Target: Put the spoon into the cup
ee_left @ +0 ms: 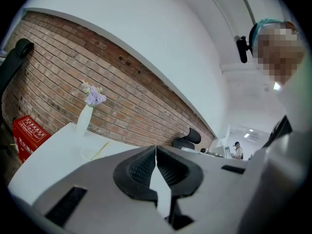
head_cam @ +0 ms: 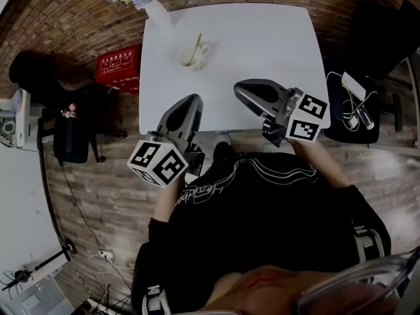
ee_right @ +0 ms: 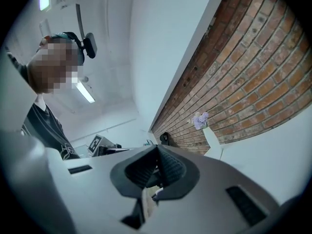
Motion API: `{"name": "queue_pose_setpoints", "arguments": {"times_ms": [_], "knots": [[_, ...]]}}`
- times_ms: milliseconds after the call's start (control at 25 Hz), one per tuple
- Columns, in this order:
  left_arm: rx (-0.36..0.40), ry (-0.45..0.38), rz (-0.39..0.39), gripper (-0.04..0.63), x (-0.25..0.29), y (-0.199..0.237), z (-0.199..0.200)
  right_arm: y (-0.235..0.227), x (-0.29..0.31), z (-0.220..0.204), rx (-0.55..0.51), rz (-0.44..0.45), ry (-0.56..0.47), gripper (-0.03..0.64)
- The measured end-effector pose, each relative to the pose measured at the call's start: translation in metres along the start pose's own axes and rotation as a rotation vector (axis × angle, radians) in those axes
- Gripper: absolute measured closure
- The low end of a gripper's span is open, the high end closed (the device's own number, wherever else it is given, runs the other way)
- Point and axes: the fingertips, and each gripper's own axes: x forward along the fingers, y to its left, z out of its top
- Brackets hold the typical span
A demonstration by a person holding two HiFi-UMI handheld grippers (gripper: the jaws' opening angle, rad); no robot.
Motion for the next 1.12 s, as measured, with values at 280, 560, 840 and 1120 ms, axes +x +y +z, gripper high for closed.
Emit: {"name": "queue_pose_setpoints", "arguments": {"times_ms": [280,560,840,1120], "knots": [[0.047,-0.024,-0.031,0.588,-0.003,-0.039,0.001,0.021,-0.026,0.012,-0.003,0.021,-0.041,0.620],[0.084,-0.040,-0.042,0.588,-0.004,-0.062,0.002,0.033,-0.042,0.019,-0.028,0.034,-0.051,0.620],[0.111,-0.042,-0.067,0.588,-0.010,-0.088,0.003,0.052,-0.060,0.025,-0.049,0.027,-0.066,0.620],[0.119,-0.033,-0.078,0.588,-0.013,-0.100,-0.006,0.064,-0.074,0.024,-0.078,0.016,-0.066,0.620]]}}
